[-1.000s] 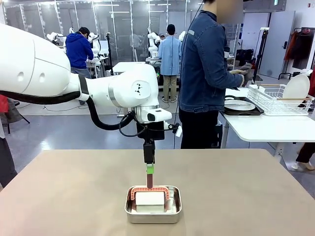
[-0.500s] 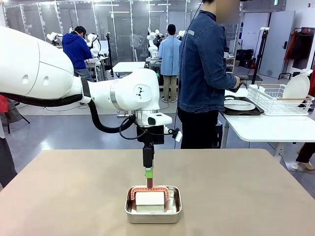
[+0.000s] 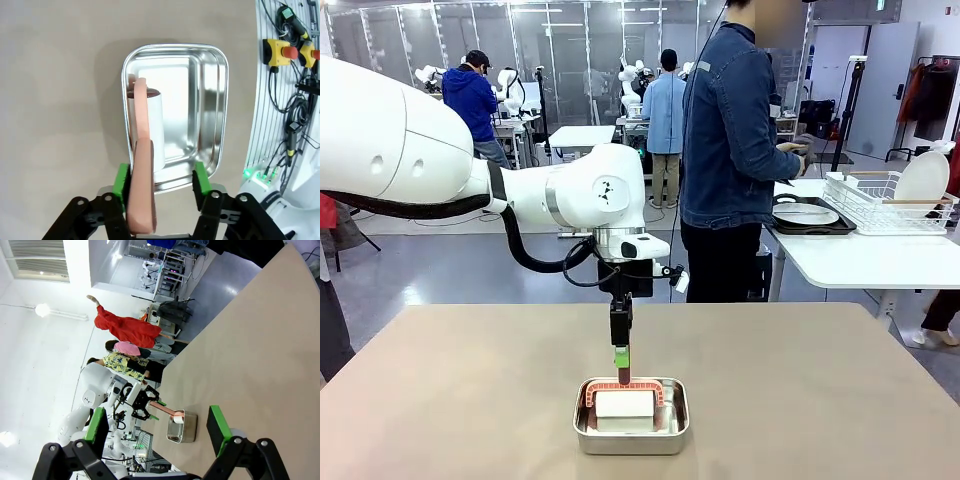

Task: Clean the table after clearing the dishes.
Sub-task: When the right (or left) Handle tray is removed, use the right hand (or left hand) to clean the right (or left) side of the table with the Lint Roller.

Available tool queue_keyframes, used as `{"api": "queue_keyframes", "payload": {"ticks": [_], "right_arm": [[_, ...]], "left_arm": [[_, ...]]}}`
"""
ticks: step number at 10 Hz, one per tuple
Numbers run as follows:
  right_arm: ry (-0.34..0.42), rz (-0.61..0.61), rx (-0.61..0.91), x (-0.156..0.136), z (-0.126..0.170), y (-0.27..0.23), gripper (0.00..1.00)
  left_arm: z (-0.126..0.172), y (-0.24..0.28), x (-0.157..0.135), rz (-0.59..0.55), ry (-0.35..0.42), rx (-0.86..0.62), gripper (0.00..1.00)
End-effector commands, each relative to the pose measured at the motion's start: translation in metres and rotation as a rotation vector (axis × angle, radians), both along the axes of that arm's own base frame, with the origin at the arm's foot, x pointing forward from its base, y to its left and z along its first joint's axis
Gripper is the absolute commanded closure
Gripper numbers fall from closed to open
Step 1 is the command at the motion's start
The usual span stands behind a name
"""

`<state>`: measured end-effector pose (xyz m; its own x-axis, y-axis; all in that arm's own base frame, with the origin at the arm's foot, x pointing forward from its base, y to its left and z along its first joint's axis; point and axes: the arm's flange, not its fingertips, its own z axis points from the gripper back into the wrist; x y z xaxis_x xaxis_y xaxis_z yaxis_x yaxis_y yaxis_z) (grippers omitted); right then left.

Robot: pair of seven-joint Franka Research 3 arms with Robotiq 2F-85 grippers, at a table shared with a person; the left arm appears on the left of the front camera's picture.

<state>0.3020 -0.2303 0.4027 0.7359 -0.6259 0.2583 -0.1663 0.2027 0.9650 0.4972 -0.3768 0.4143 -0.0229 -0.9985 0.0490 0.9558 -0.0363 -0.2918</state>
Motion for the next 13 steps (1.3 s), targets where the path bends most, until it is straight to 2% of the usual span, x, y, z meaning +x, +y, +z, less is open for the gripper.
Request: {"api": "queue_keyframes", "payload": {"ticks": [1, 3, 4, 8, 9, 10, 11, 13], "right_arm": [[-0.011, -0.001, 0.004, 0.001, 0.003, 0.000, 0.00], [-0.011, -0.001, 0.004, 0.001, 0.003, 0.000, 0.00], [-0.011, -0.001, 0.004, 0.001, 0.003, 0.000, 0.00], [-0.011, -0.001, 0.004, 0.001, 0.003, 0.000, 0.00], [-0.011, -0.001, 0.004, 0.001, 0.003, 0.000, 0.00], [-0.011, -0.001, 0.004, 0.001, 0.003, 0.000, 0.00], [-0.011, -0.001, 0.004, 0.001, 0.003, 0.000, 0.00], [-0.011, -0.001, 0.004, 0.001, 0.003, 0.000, 0.00]], "left_arm": [[0.005, -0.002, 0.002, 0.007, -0.004, 0.017, 1.00], [0.008, -0.004, 0.002, 0.005, -0.008, 0.015, 0.97], [0.009, -0.004, 0.003, 0.007, -0.008, 0.023, 1.00], [0.016, 0.000, 0.003, 0.048, -0.009, 0.033, 1.00], [0.034, 0.004, -0.001, 0.069, -0.016, -0.008, 1.00], [0.066, 0.011, -0.014, 0.072, -0.030, -0.010, 1.00], [0.097, 0.025, -0.024, 0.179, -0.051, 0.047, 1.00], [0.160, 0.075, -0.038, 0.424, -0.149, -0.057, 1.00]]}}
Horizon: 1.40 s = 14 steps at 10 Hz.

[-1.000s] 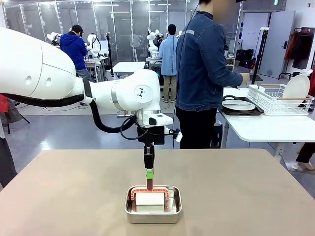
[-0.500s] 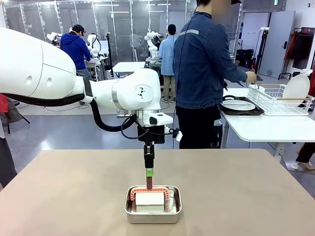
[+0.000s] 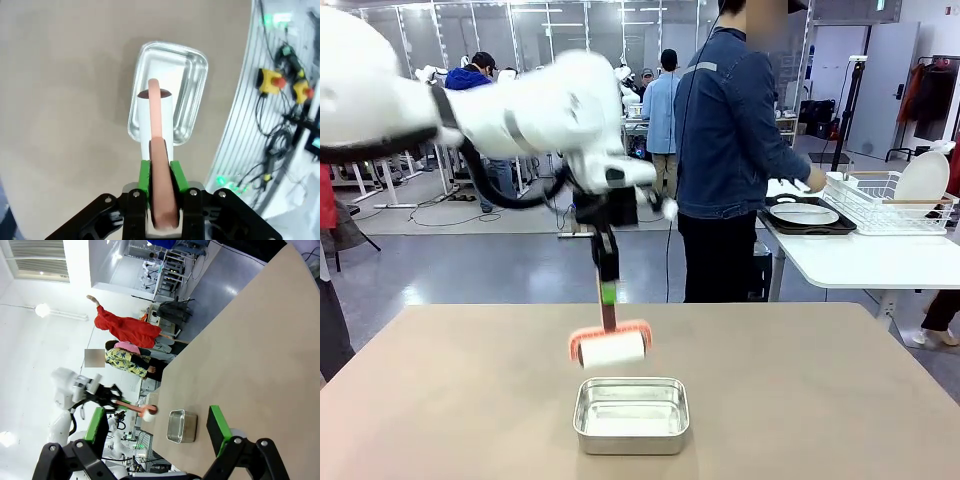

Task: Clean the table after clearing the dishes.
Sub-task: When the right (or left) Handle tray is removed, use the right hand (or left hand) to clean the right (or left) side of the table with the Lint Roller.

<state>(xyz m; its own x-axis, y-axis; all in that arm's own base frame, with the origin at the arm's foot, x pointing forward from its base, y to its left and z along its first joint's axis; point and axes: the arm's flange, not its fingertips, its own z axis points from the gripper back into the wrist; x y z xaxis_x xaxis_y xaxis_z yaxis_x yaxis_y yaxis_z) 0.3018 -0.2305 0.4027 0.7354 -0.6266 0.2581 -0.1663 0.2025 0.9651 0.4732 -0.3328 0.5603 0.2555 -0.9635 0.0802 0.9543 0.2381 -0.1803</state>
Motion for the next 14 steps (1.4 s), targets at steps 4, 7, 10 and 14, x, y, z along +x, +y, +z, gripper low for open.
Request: {"api": "queue_keyframes", "payload": {"ticks": [4, 7, 10, 14], "right_arm": [[-0.011, 0.000, 0.004, 0.001, 0.003, 0.001, 0.00], [-0.011, 0.000, 0.004, 0.001, 0.003, 0.001, 0.00], [-0.011, 0.000, 0.004, 0.001, 0.003, 0.001, 0.00], [-0.011, 0.000, 0.004, 0.001, 0.003, 0.001, 0.00]], "left_arm": [[-0.004, 0.152, -0.005, 0.866, 0.121, -0.252, 1.00], [-0.041, 0.193, -0.011, 1.057, 0.166, -0.314, 1.00], [-0.046, 0.204, 0.009, 1.042, 0.202, -0.213, 1.00], [-0.085, 0.222, 0.037, 1.159, 0.358, -0.342, 0.78]]}}
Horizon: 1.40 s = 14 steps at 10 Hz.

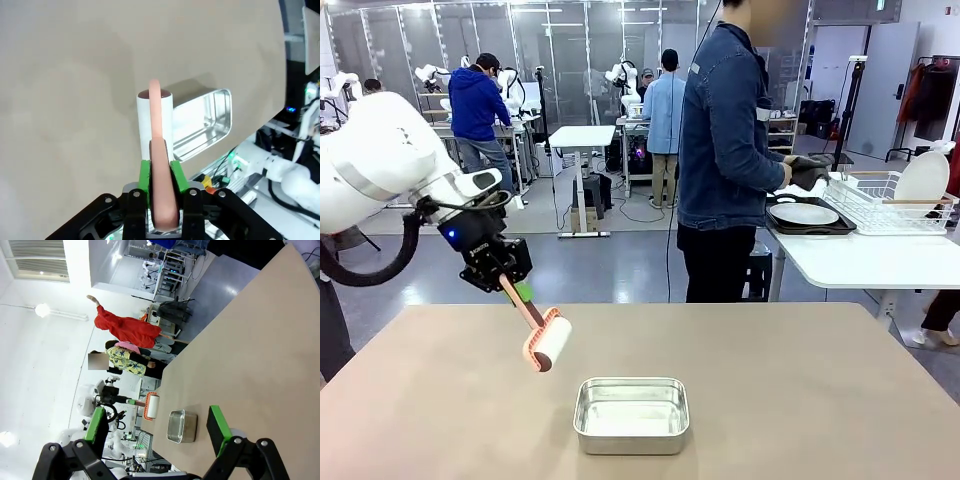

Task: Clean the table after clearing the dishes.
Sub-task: When the right (or left) Handle tray is removed, use the right hand (or left hand) to clean the right (or left) side of the table with the Lint Roller.

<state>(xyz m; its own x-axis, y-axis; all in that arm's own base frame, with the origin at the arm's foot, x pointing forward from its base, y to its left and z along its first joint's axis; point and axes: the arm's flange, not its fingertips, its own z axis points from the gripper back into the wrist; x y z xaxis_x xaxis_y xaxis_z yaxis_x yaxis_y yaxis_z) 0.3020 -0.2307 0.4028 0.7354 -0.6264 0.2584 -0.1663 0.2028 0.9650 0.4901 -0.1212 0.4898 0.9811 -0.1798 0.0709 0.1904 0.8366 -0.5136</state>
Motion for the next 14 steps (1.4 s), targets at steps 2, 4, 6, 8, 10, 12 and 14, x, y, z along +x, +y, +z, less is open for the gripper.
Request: {"api": "queue_keyframes", "payload": {"ticks": [2, 4, 6, 8, 10, 12, 14], "right_arm": [[-0.011, 0.000, 0.004, 0.001, 0.003, 0.001, 0.00], [-0.011, 0.000, 0.004, 0.001, 0.003, 0.001, 0.00], [-0.011, 0.000, 0.004, 0.001, 0.003, 0.001, 0.00], [-0.011, 0.000, 0.004, 0.001, 0.003, 0.001, 0.00], [-0.011, 0.000, 0.004, 0.001, 0.003, 0.001, 0.00], [-0.011, 0.000, 0.004, 0.001, 0.003, 0.001, 0.00], [-0.011, 0.000, 0.004, 0.001, 0.003, 0.001, 0.00]], "left_arm": [[-0.061, 0.029, 0.031, 0.174, 0.084, -0.172, 0.78], [-0.085, 0.039, 0.040, 0.187, -0.015, -0.225, 0.78], [-0.109, 0.048, 0.045, 0.193, -0.058, -0.231, 0.78], [-0.134, 0.063, 0.050, 0.186, -0.032, -0.269, 0.78], [-0.153, 0.080, 0.062, 0.185, 0.021, -0.294, 0.78], [-0.181, 0.106, 0.074, 0.197, 0.045, -0.285, 0.78], [-0.210, 0.148, 0.070, 0.169, 0.037, -0.281, 0.78]]}}
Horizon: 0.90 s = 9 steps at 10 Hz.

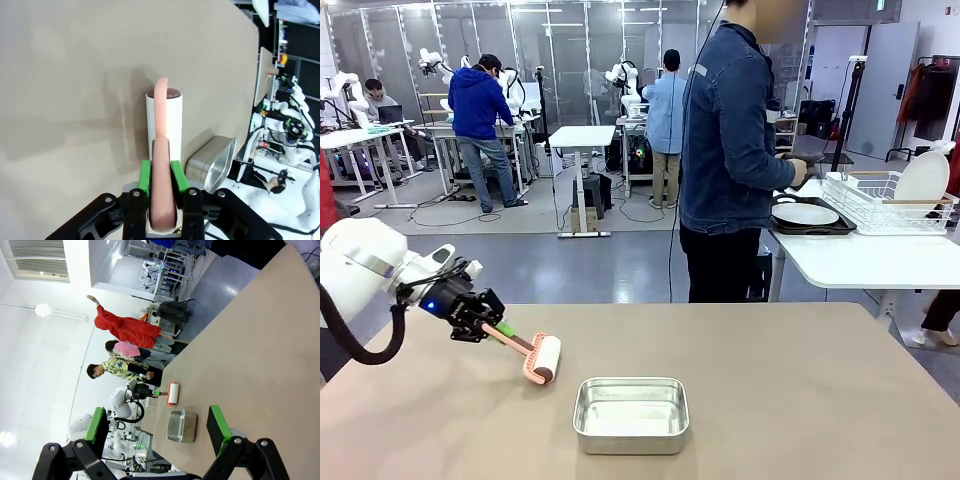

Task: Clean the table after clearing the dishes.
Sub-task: When the right (or left) Handle tray is removed, use the right hand (or left hand) to clean the right (or left) side of the table with the Lint Roller.

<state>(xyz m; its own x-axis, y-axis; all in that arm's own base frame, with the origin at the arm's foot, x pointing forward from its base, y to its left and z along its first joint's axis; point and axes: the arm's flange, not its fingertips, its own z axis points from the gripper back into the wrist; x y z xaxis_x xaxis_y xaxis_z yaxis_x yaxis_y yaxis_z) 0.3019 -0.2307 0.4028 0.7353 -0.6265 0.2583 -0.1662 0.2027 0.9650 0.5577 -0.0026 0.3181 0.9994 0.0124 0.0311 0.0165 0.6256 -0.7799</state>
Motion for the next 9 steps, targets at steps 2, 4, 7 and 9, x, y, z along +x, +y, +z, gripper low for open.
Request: {"api": "queue_keyframes", "payload": {"ticks": [2, 4, 7, 9], "right_arm": [[-0.011, 0.000, 0.004, 0.001, 0.003, 0.001, 0.00], [-0.011, 0.000, 0.004, 0.001, 0.003, 0.001, 0.00], [-0.011, 0.000, 0.004, 0.001, 0.003, 0.001, 0.00], [-0.011, 0.000, 0.004, 0.001, 0.003, 0.001, 0.00]], "left_arm": [[-0.056, 0.068, -0.009, 0.028, -0.041, 0.045, 0.78], [-0.062, 0.101, -0.024, 0.050, 0.006, 0.135, 0.78], [-0.052, 0.156, -0.044, 0.118, 0.018, 0.279, 0.78], [-0.028, 0.190, -0.057, 0.166, 0.015, 0.386, 0.78]]}}
